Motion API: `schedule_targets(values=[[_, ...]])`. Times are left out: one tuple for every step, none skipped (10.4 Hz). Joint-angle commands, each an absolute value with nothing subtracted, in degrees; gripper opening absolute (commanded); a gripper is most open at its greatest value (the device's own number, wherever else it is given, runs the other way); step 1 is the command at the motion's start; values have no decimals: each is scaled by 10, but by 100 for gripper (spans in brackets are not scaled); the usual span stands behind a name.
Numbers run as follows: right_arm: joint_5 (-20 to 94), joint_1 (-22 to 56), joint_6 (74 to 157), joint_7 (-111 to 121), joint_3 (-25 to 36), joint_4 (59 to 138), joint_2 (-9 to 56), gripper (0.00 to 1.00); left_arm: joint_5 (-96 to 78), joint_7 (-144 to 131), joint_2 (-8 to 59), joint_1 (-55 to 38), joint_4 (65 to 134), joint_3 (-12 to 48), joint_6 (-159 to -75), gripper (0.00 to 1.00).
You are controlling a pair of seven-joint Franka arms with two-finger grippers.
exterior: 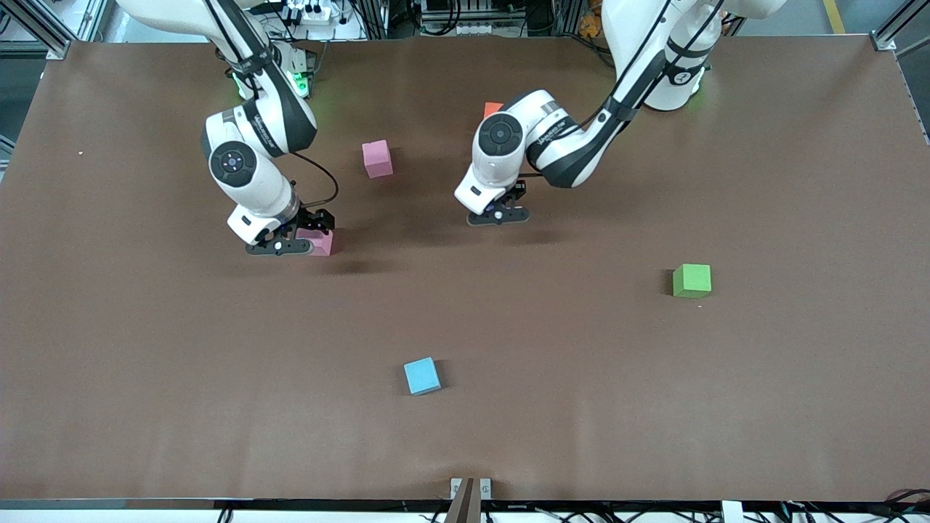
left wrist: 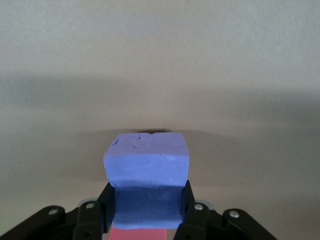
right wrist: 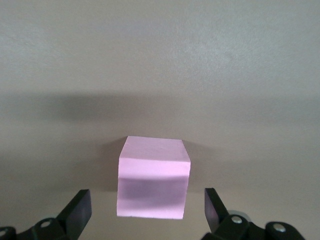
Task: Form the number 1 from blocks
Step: 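Lower the purple cube below the red cube while the right gripper carries the pink cube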
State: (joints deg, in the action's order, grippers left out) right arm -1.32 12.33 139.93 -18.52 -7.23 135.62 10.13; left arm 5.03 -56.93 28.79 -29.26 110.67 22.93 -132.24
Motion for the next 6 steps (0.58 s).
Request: schedule_targets(values=[[10,106,1416,-181,-84,1358,115,100,118,-604,274,-282,1133,256,-1343,0],[11,104,1417,-181,-82,1358,119,100,138,-606,273,-280,1146,257,-1361,0],[11,104,1425,-182,-82,1357,131,100,155,-606,272,-278,1161,258,-1381,0],[11,104,1439,-183,-81,1359,141,99,169,-606,271,-275,1177,261,-1400,0],[11,104,1443,-183,-80,1359,148,99,170,-613,269,-270,1188,261,-1412,0],[11,105,1447,-184,-80,1358,154,98,171,-619,268,-268,1193,266,-1415,0]])
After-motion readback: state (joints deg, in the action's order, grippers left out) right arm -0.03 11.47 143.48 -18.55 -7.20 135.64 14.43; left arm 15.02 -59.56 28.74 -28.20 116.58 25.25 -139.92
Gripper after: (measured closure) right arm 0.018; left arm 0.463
